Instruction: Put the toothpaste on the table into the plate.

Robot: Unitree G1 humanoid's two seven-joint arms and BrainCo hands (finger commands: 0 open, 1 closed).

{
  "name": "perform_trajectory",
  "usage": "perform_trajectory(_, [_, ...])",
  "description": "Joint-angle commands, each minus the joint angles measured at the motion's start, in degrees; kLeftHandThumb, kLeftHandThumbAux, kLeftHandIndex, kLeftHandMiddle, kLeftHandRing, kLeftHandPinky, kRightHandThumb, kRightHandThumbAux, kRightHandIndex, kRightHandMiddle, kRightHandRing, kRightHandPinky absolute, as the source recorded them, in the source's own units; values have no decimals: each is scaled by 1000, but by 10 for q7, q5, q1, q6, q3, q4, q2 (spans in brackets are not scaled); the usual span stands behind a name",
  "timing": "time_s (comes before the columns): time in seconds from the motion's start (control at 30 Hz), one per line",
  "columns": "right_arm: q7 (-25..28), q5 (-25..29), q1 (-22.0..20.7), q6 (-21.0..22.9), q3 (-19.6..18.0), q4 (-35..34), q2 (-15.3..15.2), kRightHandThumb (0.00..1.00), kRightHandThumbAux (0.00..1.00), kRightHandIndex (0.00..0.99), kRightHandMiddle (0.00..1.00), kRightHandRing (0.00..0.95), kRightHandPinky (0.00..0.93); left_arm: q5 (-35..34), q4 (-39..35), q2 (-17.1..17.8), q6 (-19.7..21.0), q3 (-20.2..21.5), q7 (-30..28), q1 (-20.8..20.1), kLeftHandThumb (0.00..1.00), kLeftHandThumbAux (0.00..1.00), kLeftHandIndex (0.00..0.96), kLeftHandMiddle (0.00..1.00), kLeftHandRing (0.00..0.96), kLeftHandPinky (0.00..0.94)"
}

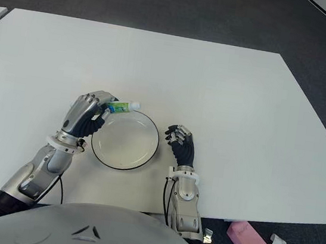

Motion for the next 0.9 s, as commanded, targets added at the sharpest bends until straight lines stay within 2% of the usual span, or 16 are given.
perform_trajectory(0.03, [2, 8, 3, 11, -3, 13, 3, 710, 725, 431, 532, 539, 541, 20, -8, 1, -3, -27, -34, -6, 854, 664, 405, 555, 865, 845])
perform_trajectory(0.3, [5, 10, 6, 9, -3, 12, 4, 709, 724, 431, 535, 537, 537, 35, 18, 20, -51, -49, -42, -35, 853, 664, 405, 556, 861, 858])
perform_trajectory(0.57, [3, 7, 6, 1, -3, 18, 4, 710, 724, 431, 537, 539, 538, 57, 60, 23, -97, -75, -19, -59, 851, 667, 402, 561, 868, 868])
perform_trajectory(0.8, [5, 11, 6, -2, -4, 21, 6, 710, 724, 431, 539, 544, 549, 83, 98, 16, -109, -97, -9, -75, 850, 667, 402, 565, 869, 863])
perform_trajectory(0.9, [6, 11, 7, -2, -4, 20, 6, 710, 725, 431, 540, 546, 552, 70, 104, 19, -105, -104, -39, -79, 851, 666, 405, 568, 864, 856])
